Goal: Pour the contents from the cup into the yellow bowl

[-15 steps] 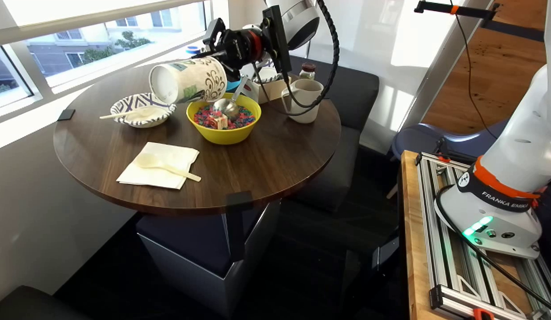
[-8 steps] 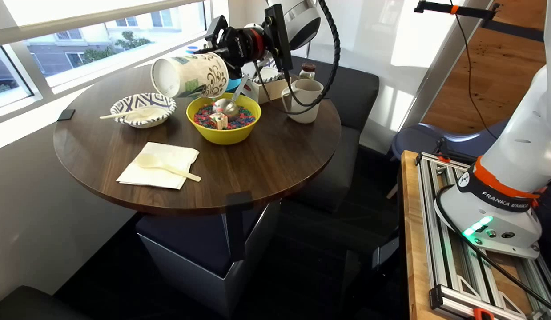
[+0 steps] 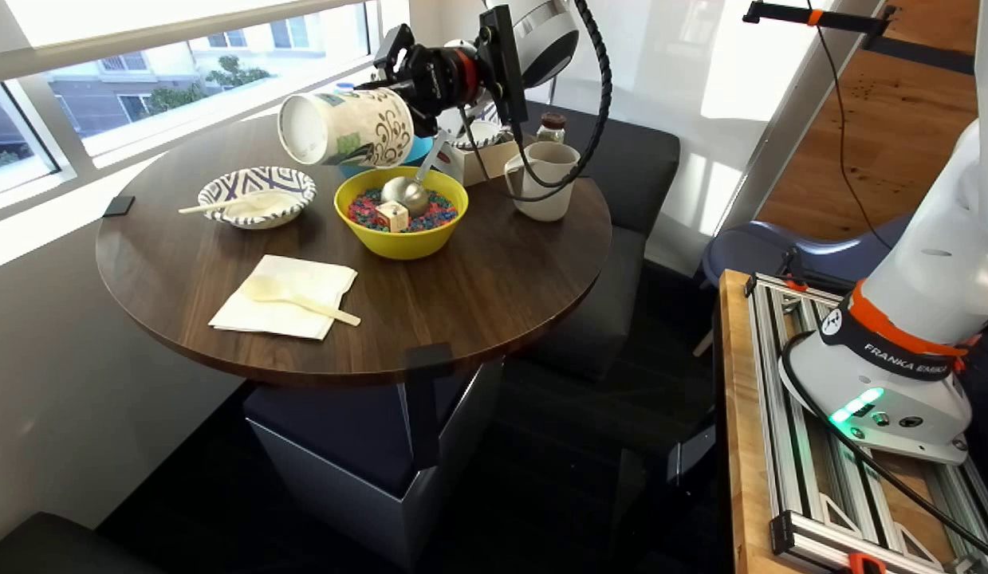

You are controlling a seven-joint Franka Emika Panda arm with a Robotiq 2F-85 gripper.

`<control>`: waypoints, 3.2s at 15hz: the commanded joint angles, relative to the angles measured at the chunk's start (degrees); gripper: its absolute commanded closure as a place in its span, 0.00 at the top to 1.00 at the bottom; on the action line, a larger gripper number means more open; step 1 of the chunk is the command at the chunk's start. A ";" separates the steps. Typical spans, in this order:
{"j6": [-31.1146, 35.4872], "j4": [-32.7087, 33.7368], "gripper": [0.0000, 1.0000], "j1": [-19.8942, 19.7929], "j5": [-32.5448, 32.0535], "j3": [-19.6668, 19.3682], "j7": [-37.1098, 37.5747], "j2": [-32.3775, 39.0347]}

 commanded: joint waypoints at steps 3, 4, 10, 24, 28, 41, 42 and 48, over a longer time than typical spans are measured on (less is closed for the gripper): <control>-2.46 1.45 0.01 -0.30 1.87 -0.51 1.22 1.44; -4.02 1.49 0.01 -0.79 2.79 -0.23 2.69 1.55; -4.35 2.98 0.01 -0.36 3.16 -1.24 4.56 2.20; -2.71 24.65 0.01 7.11 -30.59 -0.39 17.85 -1.99; -3.04 32.25 0.01 7.74 -42.21 0.77 17.01 2.42; -11.34 45.28 0.01 13.79 -70.76 5.74 21.63 -2.89; -11.09 45.52 0.01 14.22 -72.46 5.32 22.52 -3.45; -8.24 45.79 0.03 12.96 -70.92 5.57 22.48 -3.98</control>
